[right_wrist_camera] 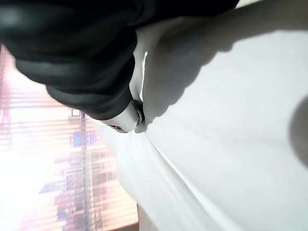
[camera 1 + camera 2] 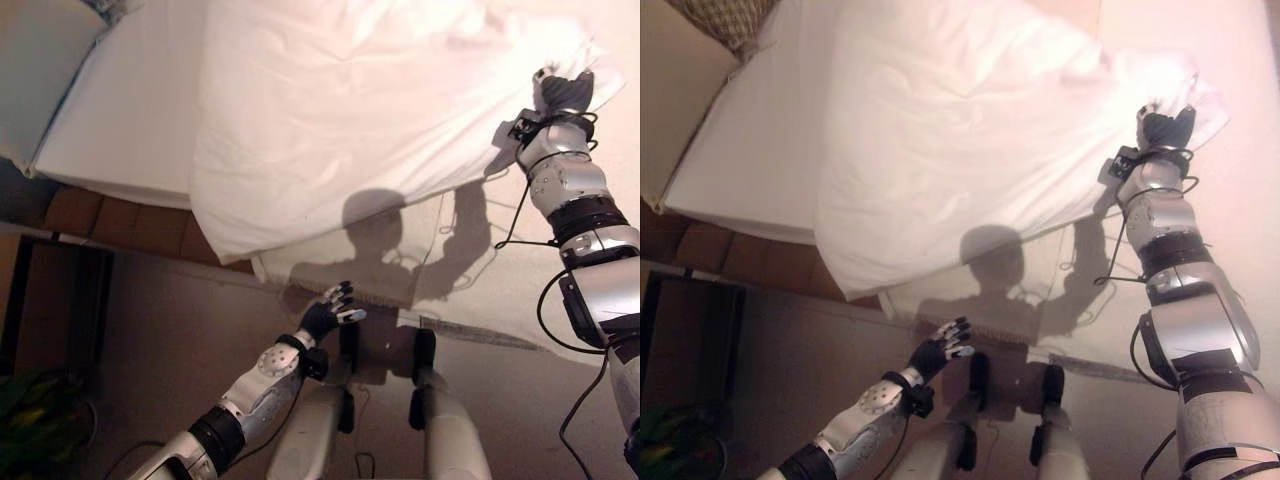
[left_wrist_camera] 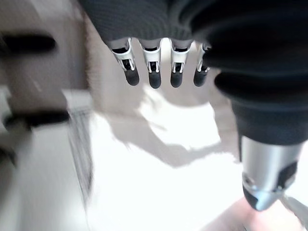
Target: Make the bed
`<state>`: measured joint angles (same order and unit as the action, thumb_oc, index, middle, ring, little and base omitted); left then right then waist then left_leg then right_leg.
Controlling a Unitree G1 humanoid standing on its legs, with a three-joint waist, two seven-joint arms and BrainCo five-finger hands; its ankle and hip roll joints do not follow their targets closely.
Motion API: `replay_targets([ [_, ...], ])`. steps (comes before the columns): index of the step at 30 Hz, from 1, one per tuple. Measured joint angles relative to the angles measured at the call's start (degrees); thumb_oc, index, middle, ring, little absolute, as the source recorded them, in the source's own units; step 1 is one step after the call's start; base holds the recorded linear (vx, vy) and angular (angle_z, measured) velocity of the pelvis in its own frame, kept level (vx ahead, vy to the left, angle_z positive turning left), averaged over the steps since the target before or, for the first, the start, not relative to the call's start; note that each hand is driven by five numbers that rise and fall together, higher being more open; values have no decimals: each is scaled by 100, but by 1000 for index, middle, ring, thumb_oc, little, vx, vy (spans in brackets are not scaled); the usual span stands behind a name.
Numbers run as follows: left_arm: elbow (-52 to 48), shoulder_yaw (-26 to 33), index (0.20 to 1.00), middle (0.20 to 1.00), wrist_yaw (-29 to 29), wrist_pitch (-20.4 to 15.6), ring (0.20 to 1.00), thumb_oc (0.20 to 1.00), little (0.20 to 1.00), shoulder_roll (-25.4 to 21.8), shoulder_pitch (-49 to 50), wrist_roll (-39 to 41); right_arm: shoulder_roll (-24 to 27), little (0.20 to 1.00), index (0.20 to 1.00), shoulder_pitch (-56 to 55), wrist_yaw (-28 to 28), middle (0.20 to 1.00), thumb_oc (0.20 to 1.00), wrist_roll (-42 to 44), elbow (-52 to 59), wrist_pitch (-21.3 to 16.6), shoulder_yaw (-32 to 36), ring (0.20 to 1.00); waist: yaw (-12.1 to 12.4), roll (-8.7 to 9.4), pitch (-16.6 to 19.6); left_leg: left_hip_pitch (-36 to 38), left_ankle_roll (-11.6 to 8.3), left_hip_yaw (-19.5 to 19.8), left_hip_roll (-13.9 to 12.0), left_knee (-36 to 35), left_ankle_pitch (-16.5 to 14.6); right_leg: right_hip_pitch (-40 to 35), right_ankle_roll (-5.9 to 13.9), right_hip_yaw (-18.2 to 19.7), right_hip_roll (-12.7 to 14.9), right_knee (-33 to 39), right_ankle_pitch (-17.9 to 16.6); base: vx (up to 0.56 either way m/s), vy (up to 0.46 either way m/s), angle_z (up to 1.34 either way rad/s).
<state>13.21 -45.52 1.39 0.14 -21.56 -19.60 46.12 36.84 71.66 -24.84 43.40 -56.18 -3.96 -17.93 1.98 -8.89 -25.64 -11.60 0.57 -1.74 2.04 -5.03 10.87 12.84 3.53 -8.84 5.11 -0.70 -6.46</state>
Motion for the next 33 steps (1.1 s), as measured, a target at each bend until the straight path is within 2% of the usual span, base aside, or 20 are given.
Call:
replay_targets([
  [2,-133,-240,1000,1000,-119,155,1000,1000,1000,-68,-159,365,-284,200,200,-57,109,200,200,6,38,78,-34,200,-140,203,149,103,-79,-23,-16,1,-70,-203,-7,36,-40,232,-98,31,-60,-7],
  [4,-135,-495,1000,1000,-182,326,1000,1000,1000,-78,-298,698,-527,200,200,-135,169,200,200,21,54,93,-41,200,-153,369,238,229,-85,-133,-48,0,-140,-342,-6,102,-76,351,-123,20,-43,-21],
  [5,-110,-586,1000,1000,-215,445,1000,1000,1000,14,-286,923,-732,200,200,-228,217,200,200,50,100,98,-58,200,-198,497,351,294,-99,-167,-65,0,-175,-419,-30,167,-102,443,-154,23,-52,-21],
  [8,-21,-945,1000,1000,-220,726,1000,1000,1000,183,-242,1614,-1155,200,200,-447,304,200,200,138,197,182,-73,200,-289,725,545,518,-165,-357,-98,-1,-257,-643,-49,290,-135,594,-204,33,-66,-29],
  [11,-14,-1098,1000,1000,-122,858,1000,1000,1000,575,-179,2238,-1436,200,200,-906,335,200,200,237,582,209,-106,200,-314,847,744,698,-220,-496,-146,-2,-365,-743,-42,382,-180,594,-198,40,-53,-30],
  [14,47,-1025,1000,1000,-5,835,1000,1000,1000,854,-141,2676,-1558,200,200,-1349,341,200,200,261,859,242,-211,200,-350,901,959,792,-181,-593,-192,-2,-439,-789,-20,388,-218,593,-165,68,-80,-20],
  [16,296,-653,1000,1000,208,719,1000,1000,1000,1142,-88,3015,-1638,200,200,-1822,329,200,200,288,1343,253,-312,200,-449,923,1098,880,-182,-606,-195,-4,-447,-877,-16,401,-226,593,-155,75,-72,-6],
  [18,694,-34,1000,1000,531,445,1000,1000,1000,1570,-102,3270,-1711,200,200,-2282,315,200,200,293,1716,259,-333,200,-464,948,1189,1004,-170,-615,-211,-5,-485,-986,-8,437,-240,594,-132,70,-70,-8],
  [19,836,342,1000,1000,720,186,1000,1000,1000,1774,-141,3421,-1783,200,200,-2512,310,200,200,293,1872,261,-336,200,-485,980,1253,1053,-156,-614,-220,-5,-492,-1032,-9,445,-254,594,-117,66,-68,-3],
  [21,964,948,1000,1000,1034,-151,1000,1000,1000,1972,-306,3616,-1933,200,200,-2848,263,200,200,291,2119,263,-334,200,-547,1034,1371,1102,-156,-614,-247,-5,-496,-1086,-5,448,-277,594,-107,61,-59,2],
  [24,1305,1693,1000,1000,1348,-429,1000,1000,1000,2244,-572,3620,-2071,200,200,-3307,193,200,200,277,2589,264,-321,200,-561,1072,1511,1138,-150,-611,-267,-5,-492,-1127,-4,443,-294,594,-106,52,-53,1],
  [27,1513,2173,1000,1000,1668,-666,1000,1000,1000,2457,-660,3609,-2235,200,200,-3668,136,200,200,266,2842,264,-319,200,-562,1085,1646,1229,-157,-607,-276,-7,-513,-1224,19,438,-299,595,-76,42,-53,1],
  [33,1671,2738,1000,1000,2143,-865,1000,1000,1000,2709,-698,3328,-2302,200,200,-3866,98,200,200,220,3055,264,-312,200,-558,1118,1687,1306,-167,-597,-273,-8,-521,-1309,11,418,-290,595,-69,8,-12,1],
])
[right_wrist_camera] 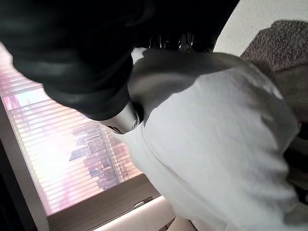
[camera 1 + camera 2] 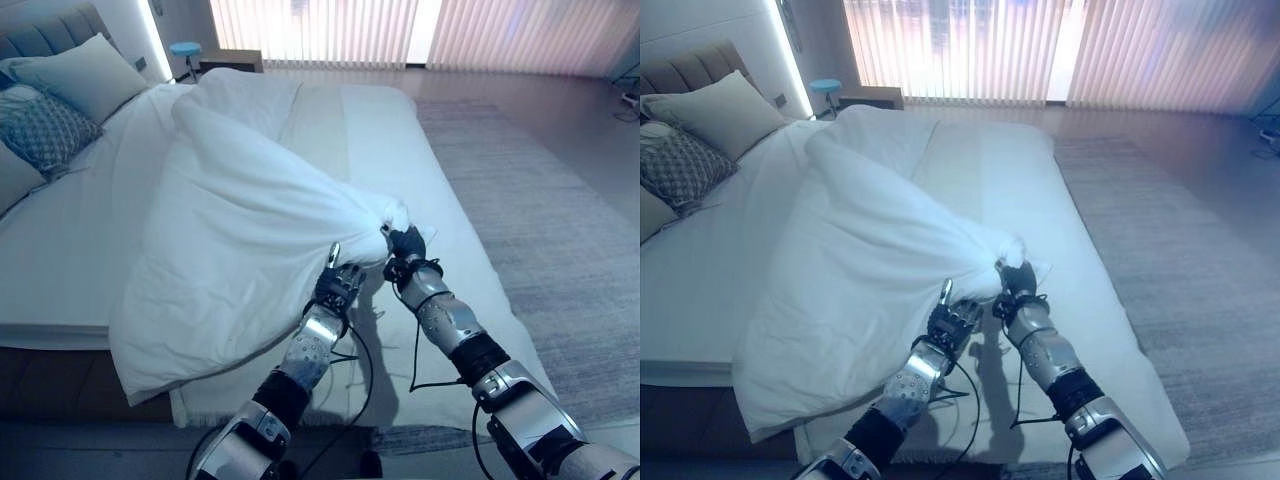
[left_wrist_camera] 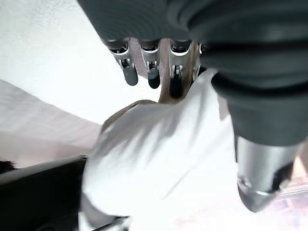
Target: Make the bed
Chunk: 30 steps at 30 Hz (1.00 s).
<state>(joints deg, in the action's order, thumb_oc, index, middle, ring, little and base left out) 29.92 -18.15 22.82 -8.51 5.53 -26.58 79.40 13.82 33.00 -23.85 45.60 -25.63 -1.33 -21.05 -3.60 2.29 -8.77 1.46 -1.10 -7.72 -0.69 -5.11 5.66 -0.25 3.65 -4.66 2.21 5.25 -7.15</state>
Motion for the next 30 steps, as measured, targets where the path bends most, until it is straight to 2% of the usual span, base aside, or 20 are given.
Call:
replay_targets([
  [8,129,377,1000,1000,348,-104,1000,1000,1000,131,-79,-235,-64,200,200,-95,-23,200,200,-1,93,-1,2,200,3,2,2,83,4,29,-7,-7,2,-104,-6,-54,-1,0,8,4,-2,1],
  [14,347,428,1000,1000,573,-205,1000,1000,1000,277,-67,-597,-120,200,200,-204,-172,200,200,0,104,-6,50,200,21,6,65,95,3,165,-8,-19,-3,-173,-29,-163,5,0,49,1,-2,9],
  [25,959,638,1000,1000,587,-184,1000,1000,1000,389,-53,-683,-120,200,200,-416,-397,200,200,-1,132,-35,128,200,143,2,84,93,-2,291,-13,-27,-5,-214,-68,-252,5,0,83,-2,1,5],
  [30,987,967,1000,1000,592,-176,1000,1000,1000,454,-53,-889,-246,200,200,-653,-450,200,200,-1,317,-106,345,200,150,2,84,96,-3,320,-14,-23,-6,-243,-65,-260,1,0,109,5,-6,5],
])
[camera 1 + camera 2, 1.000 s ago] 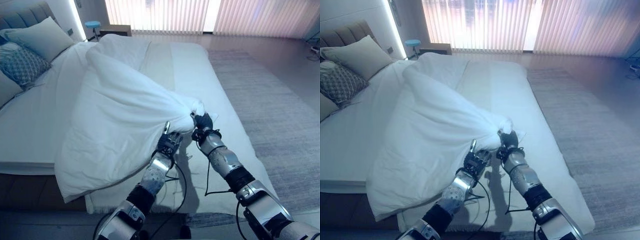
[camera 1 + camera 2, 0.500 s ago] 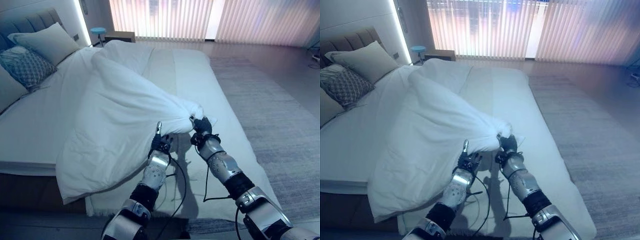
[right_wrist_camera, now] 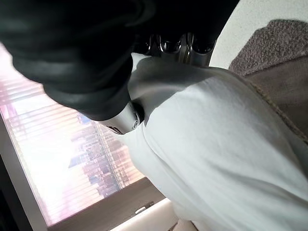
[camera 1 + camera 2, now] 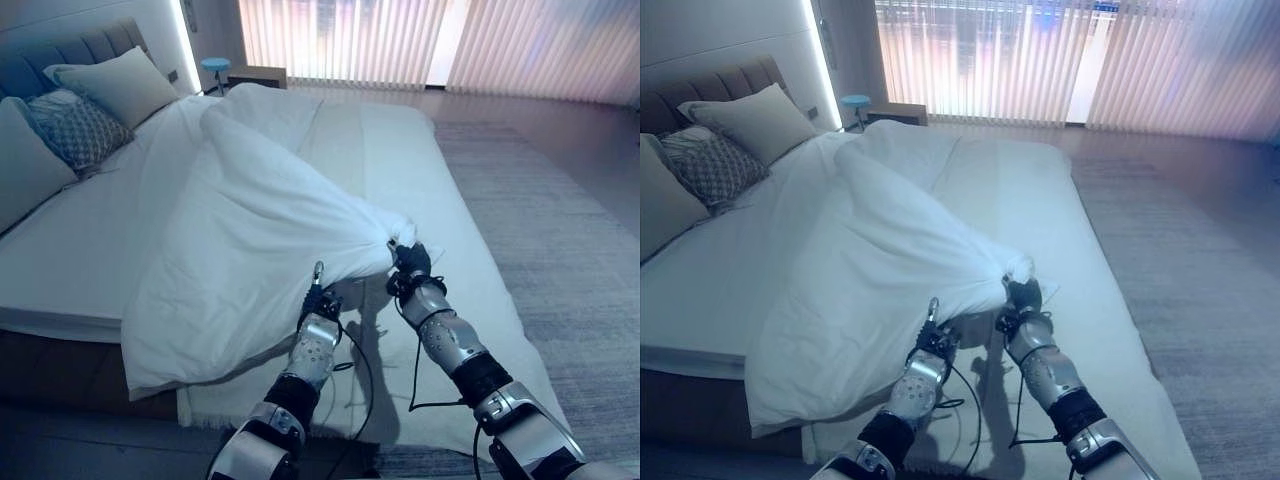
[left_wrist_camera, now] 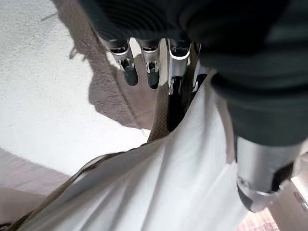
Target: Make the bed
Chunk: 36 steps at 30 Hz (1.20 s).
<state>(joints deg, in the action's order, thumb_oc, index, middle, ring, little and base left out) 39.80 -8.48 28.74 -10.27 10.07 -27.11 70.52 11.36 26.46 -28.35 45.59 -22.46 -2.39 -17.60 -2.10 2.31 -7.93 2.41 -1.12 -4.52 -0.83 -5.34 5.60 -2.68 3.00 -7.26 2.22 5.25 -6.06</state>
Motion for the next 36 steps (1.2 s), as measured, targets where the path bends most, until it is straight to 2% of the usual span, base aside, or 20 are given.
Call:
replay_targets([
  [7,2,428,1000,1000,170,-26,1000,1000,1000,-23,1,-4,-293,200,200,-273,-203,200,200,4,3,-333,276,200,14,1,0,-13,-9,69,3,-3,-7,-22,-26,-97,3,0,33,15,-6,5],
  [14,13,625,1000,1000,282,-39,1000,1000,1000,-36,19,-19,-479,200,200,-666,-290,200,200,6,285,-426,595,200,19,1,0,-13,-21,183,7,0,-16,-80,-21,-131,2,0,104,30,-4,10],
  [21,28,771,1000,1000,336,-74,1000,1000,1000,-55,49,-231,-506,200,200,-901,-349,200,200,6,415,-493,636,200,16,2,1,-13,-19,178,6,22,-16,-89,-25,-132,-2,0,108,23,-9,2],
  [22,28,770,366,366,328,-74,366,366,366,-67,91,-241,-518,200,200,-943,-347,200,200,6,417,-521,636,200,16,3,1,-10,-14,166,3,23,-21,-91,-23,-131,-3,0,110,0,0,0],
  [23,39,770,200,200,319,-73,200,200,200,-84,127,-249,-535,200,200,-974,-343,200,200,6,417,-524,636,200,13,3,1,-11,-13,157,3,23,-22,-86,-22,-129,-4,0,110,0,0,0],
  [26,115,745,200,200,79,-44,200,200,200,-169,224,-644,-561,200,200,-1054,-256,200,200,7,419,-530,637,200,8,4,2,-8,-11,145,2,22,-29,-87,2,-123,-6,0,127,0,0,0],
  [31,246,496,200,200,-726,377,200,200,200,-702,630,-1409,-596,200,200,-1479,299,200,200,6,389,-522,636,200,-2,28,17,-3,-15,138,-4,11,-36,-90,28,-117,-3,0,162,0,0,0],
  [36,76,291,200,200,-1096,449,200,200,200,-1032,817,-1813,-667,200,200,-1617,635,200,200,9,177,-515,636,200,-15,30,56,10,-15,139,-1,-2,-36,-103,26,-118,-1,-1,164,0,0,0],
])
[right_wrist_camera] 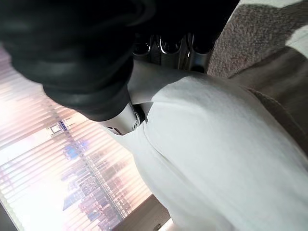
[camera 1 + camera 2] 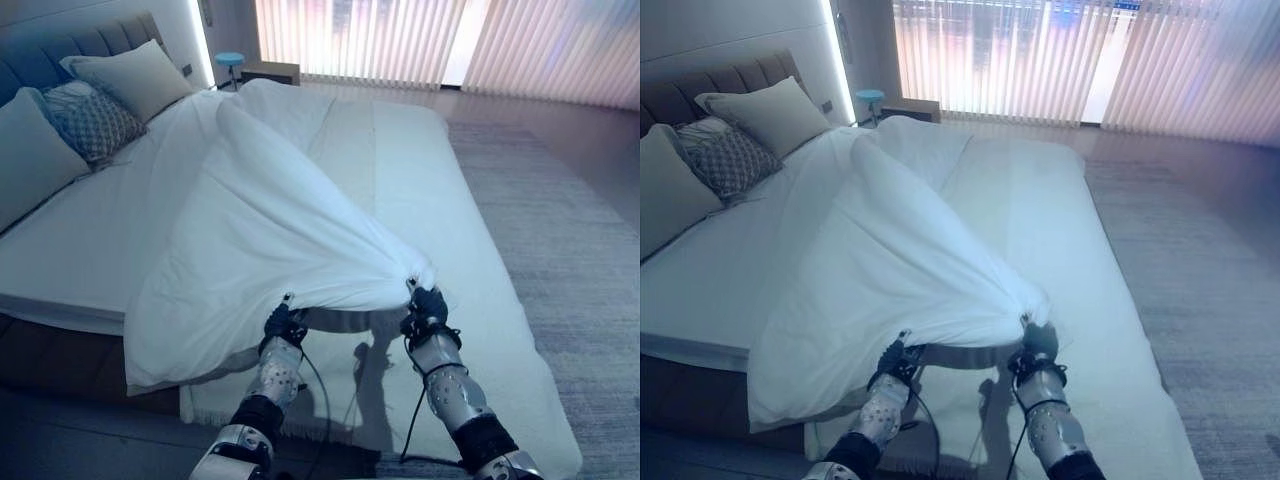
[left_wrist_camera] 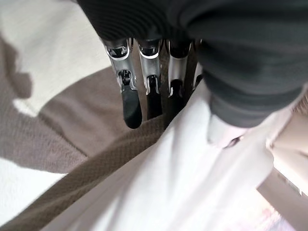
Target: Make the bed
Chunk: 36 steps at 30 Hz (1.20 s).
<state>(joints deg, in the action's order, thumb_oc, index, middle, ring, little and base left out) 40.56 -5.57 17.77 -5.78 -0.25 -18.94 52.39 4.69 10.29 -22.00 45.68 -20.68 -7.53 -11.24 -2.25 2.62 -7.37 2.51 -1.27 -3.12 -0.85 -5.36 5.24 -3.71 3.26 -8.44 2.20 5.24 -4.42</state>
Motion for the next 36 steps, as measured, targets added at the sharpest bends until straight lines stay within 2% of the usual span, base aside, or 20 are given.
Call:
replay_targets([
  [7,-569,0,200,200,-288,0,200,200,200,-105,631,-42,-160,200,200,-80,402,200,200,52,-495,11,59,200,7,-53,86,23,17,60,11,26,17,-46,-23,-13,2,-1,8,-44,-3,4],
  [10,-626,-20,200,200,-328,0,200,200,200,-82,771,-38,-202,200,200,-173,503,200,200,145,-690,12,112,200,-44,-126,126,-37,22,292,47,8,21,-76,-58,-174,11,-1,67,-72,51,34],
  [11,-691,-48,200,200,-349,0,200,200,200,-80,884,-38,-246,200,200,-231,551,200,200,229,-804,21,142,200,41,-214,160,-112,18,379,67,-7,27,-88,-94,-221,34,-35,92,-110,116,40],
  [16,-783,-210,200,200,-405,0,200,200,200,-67,992,-44,-252,200,200,-504,703,200,200,348,-986,25,214,200,-10,-455,183,-303,-103,641,66,175,61,33,-160,-539,204,-432,303,-73,238,60],
  [17,-779,-245,200,200,-424,0,200,200,200,-75,967,-48,-248,200,200,-494,726,200,200,351,-1015,27,255,200,-100,-315,92,-592,-329,587,23,680,-237,72,-128,-504,395,-463,303,34,325,42],
  [18,-780,-227,200,200,-423,-2,200,200,200,-109,965,-48,-280,200,200,-462,726,200,200,355,-1016,31,254,200,-67,-282,84,-689,-431,617,-96,886,-308,130,-88,-419,505,-516,310,59,376,7],
  [19,-776,-213,200,200,-413,-26,200,200,200,-146,958,-45,-309,200,200,-405,743,200,200,355,-1013,36,254,200,-8,-172,11,-707,-559,656,-481,947,-388,275,-18,-217,618,-695,402,64,421,-21],
  [21,-773,-215,200,200,-415,-31,200,200,200,-105,961,-46,-256,200,200,-372,796,200,200,356,-1116,47,262,200,-37,-201,-19,-504,-746,726,-1123,837,-494,320,175,60,723,-888,487,62,512,-12],
  [23,-782,-226,200,200,-425,-32,200,200,200,-42,984,-47,-160,200,200,-369,876,200,200,396,-1160,81,247,200,-5,-276,-10,-201,-828,1034,-1252,752,-555,515,461,459,816,-1225,630,22,531,-31],
  [24,-787,-224,200,200,-423,-36,200,200,200,-36,987,-44,-138,200,200,-330,897,200,200,412,-1156,94,243,200,18,-377,33,-33,-812,1213,-1167,737,-555,668,559,622,848,-1373,600,25,695,-82],
  [25,-770,-211,200,200,-420,-89,200,200,200,-68,935,-43,-116,200,200,-260,939,200,200,444,-1156,127,229,200,22,-438,6,55,-1036,1175,-1038,794,-919,851,743,625,985,-1527,564,14,721,-68],
  [26,-755,-201,200,200,-429,-116,200,200,200,-145,862,-40,-181,200,200,-284,974,200,200,459,-1198,178,225,200,21,-140,-75,-46,-939,1125,-701,1048,-1041,906,851,581,1359,-1574,413,-33,710,-48],
  [28,-742,-224,200,200,-457,-131,200,200,200,-182,865,-40,-233,200,200,-381,1026,200,200,451,-1154,208,257,200,60,214,-140,-259,-584,721,-80,1596,-1310,973,735,485,1921,-1464,7,-205,695,-38],
  [29,-727,-223,200,200,-465,-180,200,200,200,-187,872,-36,-247,200,200,-234,1023,200,200,448,-1160,222,258,200,112,127,-196,-519,-363,594,10,1996,-1460,1215,545,462,2093,-1520,-442,-288,725,-65],
  [31,-589,-227,200,200,-492,-245,200,200,200,-185,873,-35,-274,200,200,-362,1028,200,200,453,-1154,241,248,200,241,-16,-251,-534,-80,66,63,1984,-1327,1242,396,-182,2194,-1941,-366,-201,560,-23],
  [32,-589,-235,200,200,-498,-246,200,200,200,-184,854,-36,-297,200,200,-340,1007,200,200,470,-1158,245,261,200,251,-60,-266,-675,-11,135,169,2048,-1330,1178,387,-209,2089,-2215,-491,-170,611,32],
  [33,-617,-233,200,200,-505,-246,200,200,200,-246,807,-35,-301,200,200,-273,987,200,200,511,-1179,246,252,200,250,-251,-321,-739,98,127,44,2009,-1272,1487,426,-10,2014,-2905,24,-124,488,32],
  [34,-802,-220,200,200,-515,-258,200,200,200,-274,882,-41,-354,200,200,-283,1016,200,200,534,-1138,249,256,200,349,-252,-331,-747,129,118,30,1980,-1139,1506,635,-190,1942,-3376,411,-161,583,39],
  [35,-914,-222,200,200,-535,-262,200,200,200,-298,911,-45,-447,200,200,-295,1034,200,200,558,-1161,246,324,200,414,-325,-340,-681,196,141,32,1769,-989,1502,380,-812,1821,-4251,869,-124,303,36],
  [36,-1088,-199,200,200,-534,-250,200,200,200,-337,994,-46,-422,200,200,-279,1032,200,200,562,-1208,263,202,200,489,-347,-285,-679,223,148,13,1601,-893,1311,386,-1142,1588,-4330,1150,-155,271,30],
])
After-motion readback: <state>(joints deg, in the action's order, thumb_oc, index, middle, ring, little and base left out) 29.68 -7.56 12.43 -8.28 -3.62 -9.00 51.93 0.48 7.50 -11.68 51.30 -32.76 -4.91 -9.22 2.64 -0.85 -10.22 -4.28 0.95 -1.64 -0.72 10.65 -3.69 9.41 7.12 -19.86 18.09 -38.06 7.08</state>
